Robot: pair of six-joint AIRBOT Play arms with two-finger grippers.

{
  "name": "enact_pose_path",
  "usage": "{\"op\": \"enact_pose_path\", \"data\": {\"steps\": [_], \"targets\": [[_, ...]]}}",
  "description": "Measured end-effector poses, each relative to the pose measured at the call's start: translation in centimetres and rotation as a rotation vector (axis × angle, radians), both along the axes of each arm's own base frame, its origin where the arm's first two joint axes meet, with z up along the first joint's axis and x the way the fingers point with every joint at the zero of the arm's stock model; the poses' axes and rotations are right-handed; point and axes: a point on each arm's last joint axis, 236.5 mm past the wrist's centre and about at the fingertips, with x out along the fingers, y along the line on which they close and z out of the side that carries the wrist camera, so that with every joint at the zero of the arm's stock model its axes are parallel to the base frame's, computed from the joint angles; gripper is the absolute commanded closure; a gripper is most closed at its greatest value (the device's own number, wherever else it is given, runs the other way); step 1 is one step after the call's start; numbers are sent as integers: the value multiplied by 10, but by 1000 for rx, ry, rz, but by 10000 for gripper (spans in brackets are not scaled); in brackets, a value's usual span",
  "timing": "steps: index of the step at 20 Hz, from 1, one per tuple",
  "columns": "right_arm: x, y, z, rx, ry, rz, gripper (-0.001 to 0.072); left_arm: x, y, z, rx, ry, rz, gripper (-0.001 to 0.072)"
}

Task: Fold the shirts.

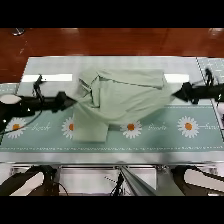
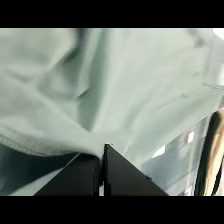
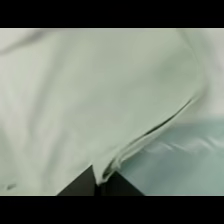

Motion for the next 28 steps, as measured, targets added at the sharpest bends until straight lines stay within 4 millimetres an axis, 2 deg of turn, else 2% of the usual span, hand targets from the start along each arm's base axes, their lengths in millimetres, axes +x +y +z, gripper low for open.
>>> {"op": "enact_pose_path", "data": {"steps": [1,3,4,5,6,7,8,10,11,13,15,17,19,21,23,24,26,28], "targets": [[20,5,43,-22,-100,31,696,20,2,35,7,-105,0,680],[49,21,141,-74,-329,87,696,56,6,130,46,-362,-2,680],[54,31,199,-106,-460,109,696,64,9,177,79,-480,-6,681],[51,40,252,-133,-578,124,696,67,13,227,126,-599,-2,680],[41,46,306,-175,-701,129,695,65,19,275,181,-711,10,681],[26,52,352,-209,-804,126,696,56,26,322,250,-820,29,680],[4,57,394,-248,-904,121,695,45,34,358,323,-903,54,680],[-45,65,451,-324,-1044,109,695,10,53,426,463,-1053,135,680],[-69,68,470,-364,-1092,100,695,-13,62,453,526,-1112,179,680],[-115,66,494,-458,-1152,65,695,-60,76,486,628,-1185,242,680],[-154,60,502,-543,-1165,24,695,-104,85,503,707,-1227,288,681],[-189,56,500,-606,-1145,-5,695,-147,97,508,796,-1237,329,680],[-214,52,491,-649,-1105,-20,695,-188,111,512,861,-1249,390,680],[-232,48,480,-677,-1061,-27,695,-217,121,512,889,-1258,436,680],[-241,44,468,-691,-1007,-30,695,-227,130,497,917,-1209,445,680],[-243,42,461,-696,-982,-29,695,-225,135,486,928,-1173,444,680],[-241,41,446,-687,-925,-16,695,-209,141,456,938,-1068,420,679],[-231,40,426,-664,-855,3,696,-182,142,418,928,-954,375,679]]}}
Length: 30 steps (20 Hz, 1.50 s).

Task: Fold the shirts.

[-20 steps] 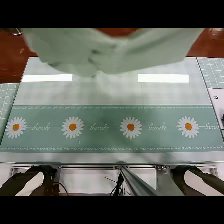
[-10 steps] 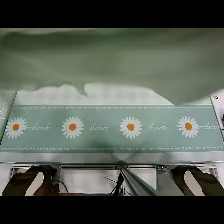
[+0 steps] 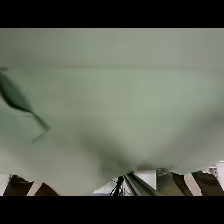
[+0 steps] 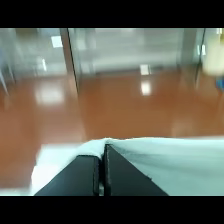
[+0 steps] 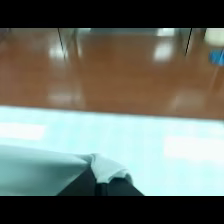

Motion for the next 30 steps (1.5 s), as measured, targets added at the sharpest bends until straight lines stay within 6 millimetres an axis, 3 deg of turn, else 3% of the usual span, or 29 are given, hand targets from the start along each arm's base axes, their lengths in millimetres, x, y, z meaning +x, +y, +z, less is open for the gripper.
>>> {"op": "enact_pose_path", "data": {"steps": [5,10,14,19,21,24,27,30], "targets": [[51,-6,-74,68,200,20,695,85,-20,-110,-95,277,-75,680],[142,-21,-171,156,364,21,696,181,-43,-194,-246,429,-134,680],[228,-34,-238,251,428,6,696,261,-52,-263,-378,512,-123,679],[321,-35,-319,357,517,9,695,331,-60,-347,-527,596,-79,679],[346,-33,-347,389,553,5,695,345,-64,-374,-575,623,-63,678],[369,-31,-384,428,610,-9,695,355,-66,-406,-617,667,-39,678],[371,-28,-404,440,662,1,695,354,-69,-415,-623,703,-50,678],[353,-31,-409,399,729,65,695,339,-75,-410,-552,784,-138,678]]}}
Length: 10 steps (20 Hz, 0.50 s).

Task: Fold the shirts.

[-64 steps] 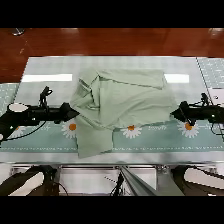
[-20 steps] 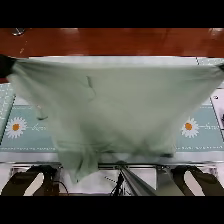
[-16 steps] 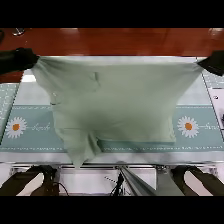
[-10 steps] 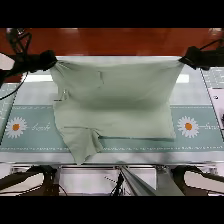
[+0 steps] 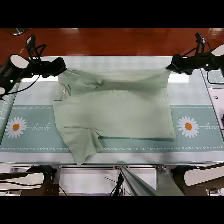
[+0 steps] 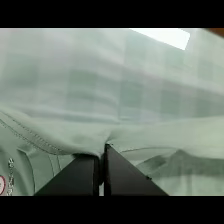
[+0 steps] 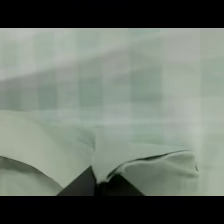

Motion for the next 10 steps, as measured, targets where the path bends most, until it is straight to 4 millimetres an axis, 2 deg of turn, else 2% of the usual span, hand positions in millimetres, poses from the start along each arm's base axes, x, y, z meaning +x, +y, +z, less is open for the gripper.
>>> {"op": "enact_pose_path", "data": {"steps": [2,4,7,10], "targets": [[-22,-6,-5,-18,64,62,695,-21,-2,-3,18,66,-106,678],[-46,-14,-17,-57,148,115,695,-44,-1,-17,37,142,-193,678],[-77,-20,-43,-78,260,155,695,-82,4,-52,70,272,-276,678],[-103,-19,-70,-69,351,166,695,-105,10,-79,89,358,-308,678]]}}
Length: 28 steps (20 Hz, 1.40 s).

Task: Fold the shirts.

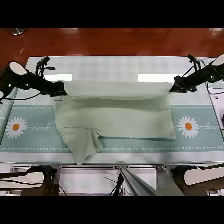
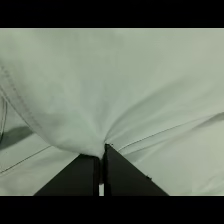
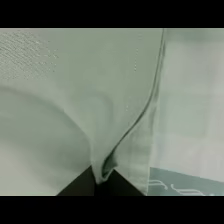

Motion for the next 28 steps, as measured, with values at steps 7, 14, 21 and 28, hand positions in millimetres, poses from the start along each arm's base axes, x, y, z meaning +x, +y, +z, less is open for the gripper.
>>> {"op": "enact_pose_path", "data": {"steps": [7,14,21,28], "targets": [[-20,2,-20,18,61,-26,88,-18,7,-8,22,88,-16,2],[-56,-42,29,-21,-21,-163,88,-94,75,19,96,230,103,2],[-121,-13,22,43,-173,-389,88,-197,75,-21,-52,376,411,3],[-145,18,6,145,-184,-438,88,-198,13,-36,-322,320,465,4]]}}
